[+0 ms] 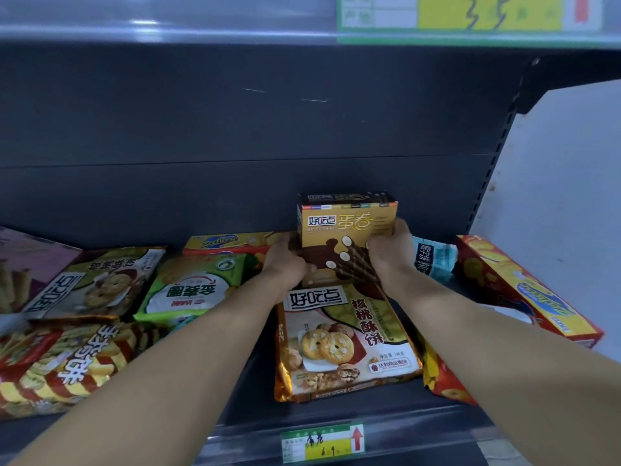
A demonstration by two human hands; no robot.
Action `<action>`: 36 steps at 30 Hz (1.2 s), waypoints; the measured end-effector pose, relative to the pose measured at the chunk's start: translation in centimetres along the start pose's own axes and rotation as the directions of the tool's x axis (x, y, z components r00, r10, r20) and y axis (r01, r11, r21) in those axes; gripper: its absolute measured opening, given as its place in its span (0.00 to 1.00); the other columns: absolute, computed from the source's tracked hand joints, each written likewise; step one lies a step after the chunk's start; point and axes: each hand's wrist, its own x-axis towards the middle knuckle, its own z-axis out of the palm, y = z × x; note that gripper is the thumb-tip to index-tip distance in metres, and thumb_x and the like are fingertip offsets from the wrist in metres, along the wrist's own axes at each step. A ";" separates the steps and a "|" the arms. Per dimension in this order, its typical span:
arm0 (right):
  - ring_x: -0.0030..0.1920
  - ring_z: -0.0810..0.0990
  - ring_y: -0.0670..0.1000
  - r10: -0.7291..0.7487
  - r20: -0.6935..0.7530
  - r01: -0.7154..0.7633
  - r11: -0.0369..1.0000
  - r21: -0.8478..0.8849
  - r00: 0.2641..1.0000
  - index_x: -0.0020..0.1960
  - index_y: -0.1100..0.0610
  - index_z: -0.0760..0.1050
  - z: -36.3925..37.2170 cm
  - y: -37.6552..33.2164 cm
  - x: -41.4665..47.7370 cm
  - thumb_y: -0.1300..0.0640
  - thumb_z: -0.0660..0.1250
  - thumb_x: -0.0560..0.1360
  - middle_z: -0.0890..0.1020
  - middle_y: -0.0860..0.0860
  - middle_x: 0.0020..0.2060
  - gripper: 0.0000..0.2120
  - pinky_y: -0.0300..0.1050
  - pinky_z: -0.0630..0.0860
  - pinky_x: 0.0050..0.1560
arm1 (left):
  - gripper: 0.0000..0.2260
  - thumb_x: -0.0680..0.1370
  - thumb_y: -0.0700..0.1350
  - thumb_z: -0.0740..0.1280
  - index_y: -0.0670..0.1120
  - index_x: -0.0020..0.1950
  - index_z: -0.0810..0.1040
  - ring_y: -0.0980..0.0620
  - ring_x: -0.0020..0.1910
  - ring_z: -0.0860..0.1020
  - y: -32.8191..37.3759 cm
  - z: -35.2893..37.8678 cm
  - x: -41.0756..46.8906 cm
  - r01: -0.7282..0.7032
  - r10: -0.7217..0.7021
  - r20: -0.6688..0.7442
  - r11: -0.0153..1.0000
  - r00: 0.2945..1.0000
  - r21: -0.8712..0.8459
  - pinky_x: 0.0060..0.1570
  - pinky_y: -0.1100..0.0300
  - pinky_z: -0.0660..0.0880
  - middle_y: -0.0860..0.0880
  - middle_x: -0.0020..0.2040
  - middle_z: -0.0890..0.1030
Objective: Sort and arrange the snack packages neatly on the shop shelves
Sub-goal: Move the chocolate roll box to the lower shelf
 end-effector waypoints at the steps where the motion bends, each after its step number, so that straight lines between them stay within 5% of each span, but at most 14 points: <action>1: 0.54 0.74 0.57 -0.004 -0.039 0.003 1.000 -0.008 0.999 0.63 0.58 0.68 0.1 -0.1 -0.1 0.65 0.55 0.74 0.73 0.58 0.60 0.18 0.50 0.73 0.56 | 0.33 0.71 0.33 0.72 0.47 0.72 0.64 0.45 0.60 0.75 0.1 0.0 0.0 0.007 -0.007 0.021 1.000 1.000 -0.005 0.57 0.53 0.74 0.44 0.64 0.76; 5: 0.61 0.70 0.60 0.020 -0.138 -0.024 0.999 -0.026 0.990 0.66 0.60 0.65 0.0 -0.1 -0.5 0.65 0.55 0.75 0.67 0.58 0.65 0.20 0.48 0.67 0.54 | 0.32 0.71 0.31 0.66 0.50 0.72 0.62 0.46 0.51 0.76 0.8 0.4 0.4 0.096 -0.082 0.155 0.992 0.984 -0.086 0.42 0.54 0.77 0.45 0.57 0.76; 8: 0.61 0.70 0.61 0.068 -0.163 -0.072 0.997 -0.022 0.984 0.67 0.60 0.64 -0.7 0.1 -0.3 0.65 0.54 0.75 0.66 0.58 0.65 0.20 0.54 0.69 0.60 | 0.31 0.68 0.29 0.63 0.48 0.69 0.64 0.43 0.60 0.73 1.4 1.1 0.8 0.093 -0.077 0.200 0.993 0.977 -0.071 0.60 0.46 0.73 0.42 0.62 0.74; 11: 0.56 0.73 0.59 0.073 -0.148 -0.076 0.997 -0.019 0.986 0.65 0.60 0.66 -1.4 0.4 -0.1 0.64 0.55 0.74 0.70 0.60 0.63 0.19 0.54 0.72 0.57 | 0.33 0.68 0.33 0.65 0.44 0.72 0.61 0.42 0.64 0.70 1.5 1.6 1.0 0.097 -0.113 0.249 0.992 0.962 0.078 0.62 0.49 0.70 0.41 0.66 0.72; 14: 0.50 0.73 0.56 0.051 -0.087 -0.053 0.999 -0.012 0.995 0.63 0.59 0.68 -1.5 0.5 0.1 0.65 0.55 0.74 0.74 0.59 0.60 0.18 0.50 0.73 0.52 | 0.34 0.68 0.37 0.65 0.41 0.73 0.58 0.44 0.59 0.72 1.3 1.3 1.0 0.098 -0.158 0.235 0.964 0.959 0.248 0.51 0.54 0.72 0.41 0.63 0.72; 18: 0.49 0.76 0.55 0.048 0.007 -0.048 0.999 -0.003 0.999 0.60 0.57 0.70 -0.2 0.3 0.1 0.66 0.55 0.74 0.79 0.56 0.53 0.16 0.47 0.73 0.45 | 0.33 0.70 0.35 0.65 0.43 0.72 0.56 0.49 0.48 0.73 1.1 -0.1 1.1 0.092 -0.146 0.190 0.960 0.971 0.266 0.38 0.59 0.71 0.45 0.54 0.71; 23: 0.42 0.76 0.49 -0.020 0.088 0.020 1.000 0.001 0.996 0.59 0.55 0.72 1.4 -0.5 0.3 0.63 0.57 0.76 0.80 0.52 0.49 0.13 0.42 0.72 0.39 | 0.30 0.69 0.31 0.68 0.45 0.69 0.64 0.44 0.58 0.75 0.0 -1.3 1.7 0.032 -0.047 0.097 0.988 0.994 0.151 0.55 0.50 0.76 0.43 0.59 0.76; 29: 0.54 0.78 0.53 0.013 0.181 -0.014 1.000 0.003 0.983 0.62 0.52 0.70 1.1 -0.3 1.9 0.59 0.59 0.78 0.80 0.51 0.55 0.13 0.49 0.75 0.54 | 0.24 0.72 0.37 0.71 0.45 0.67 0.69 0.45 0.61 0.75 0.0 -0.3 2.2 -0.084 0.088 -0.017 0.985 0.996 0.149 0.62 0.52 0.72 0.44 0.63 0.76; 33: 0.65 0.71 0.58 0.033 0.206 -0.029 0.999 -0.020 0.978 0.67 0.48 0.65 1.3 0.4 2.1 0.59 0.60 0.77 0.75 0.53 0.62 0.19 0.60 0.68 0.66 | 0.16 0.76 0.40 0.68 0.42 0.63 0.73 0.45 0.59 0.76 0.5 0.1 2.3 -0.120 0.189 -0.191 0.939 0.963 0.321 0.56 0.56 0.73 0.42 0.61 0.77; 36: 0.61 0.75 0.55 -0.001 0.308 0.006 1.000 -0.018 0.951 0.64 0.50 0.67 1.7 0.5 2.2 0.62 0.58 0.77 0.78 0.52 0.59 0.17 0.59 0.69 0.66 | 0.09 0.77 0.39 0.66 0.40 0.57 0.75 0.44 0.54 0.78 0.6 -0.3 2.9 -0.084 0.187 -0.269 0.932 0.945 0.353 0.49 0.57 0.74 0.41 0.56 0.79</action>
